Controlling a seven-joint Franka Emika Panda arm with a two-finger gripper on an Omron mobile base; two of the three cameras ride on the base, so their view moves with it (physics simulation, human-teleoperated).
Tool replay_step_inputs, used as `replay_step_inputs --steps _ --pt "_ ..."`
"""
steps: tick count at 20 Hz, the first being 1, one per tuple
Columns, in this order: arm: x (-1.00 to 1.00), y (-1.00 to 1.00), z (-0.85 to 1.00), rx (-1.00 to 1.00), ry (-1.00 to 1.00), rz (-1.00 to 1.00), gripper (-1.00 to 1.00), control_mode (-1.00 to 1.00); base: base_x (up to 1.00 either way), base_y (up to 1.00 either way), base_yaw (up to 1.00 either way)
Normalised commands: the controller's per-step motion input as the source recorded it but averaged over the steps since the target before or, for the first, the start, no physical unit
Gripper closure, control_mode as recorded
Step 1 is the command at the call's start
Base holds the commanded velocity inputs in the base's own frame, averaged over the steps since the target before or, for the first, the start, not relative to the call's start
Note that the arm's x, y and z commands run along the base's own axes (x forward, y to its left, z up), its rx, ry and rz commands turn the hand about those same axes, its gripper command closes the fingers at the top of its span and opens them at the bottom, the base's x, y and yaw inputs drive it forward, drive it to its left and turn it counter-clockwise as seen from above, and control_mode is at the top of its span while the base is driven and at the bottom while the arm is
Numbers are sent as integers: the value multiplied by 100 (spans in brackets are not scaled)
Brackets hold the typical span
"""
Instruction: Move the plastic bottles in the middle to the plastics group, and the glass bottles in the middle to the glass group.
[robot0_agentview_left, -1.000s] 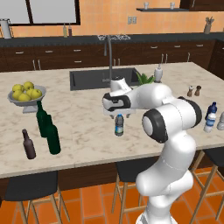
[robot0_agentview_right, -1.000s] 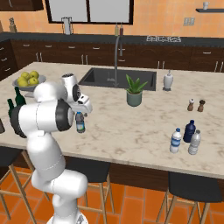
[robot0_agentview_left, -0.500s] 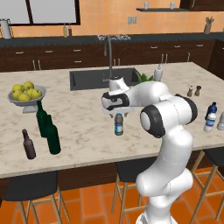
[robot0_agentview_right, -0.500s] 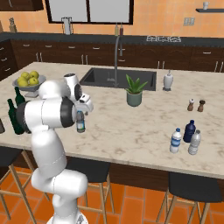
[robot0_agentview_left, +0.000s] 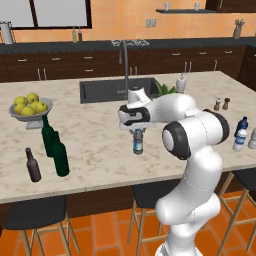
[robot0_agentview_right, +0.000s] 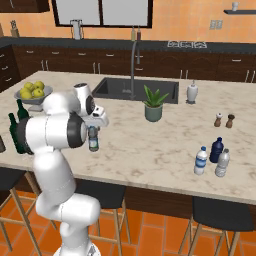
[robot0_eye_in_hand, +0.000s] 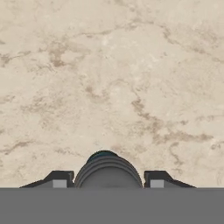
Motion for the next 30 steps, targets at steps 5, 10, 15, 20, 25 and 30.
replay_step_inputs --steps 5,10,15,20,25,30 --pt "-71 -64 20 2 -25 16 100 -100 0 0 0" --pt "-51 -79 23 0 -17 0 100 -100 0 0 0" --pt "-5 -84 22 0 0 -10 100 -100 0 0 0" --pt "0 -94 11 0 1 -11 100 -100 0 0 0" --pt "2 -97 2 -2 9 -12 100 -100 0 0 0" --pt "0 -100 0 0 7 -15 100 -100 0 0 0"
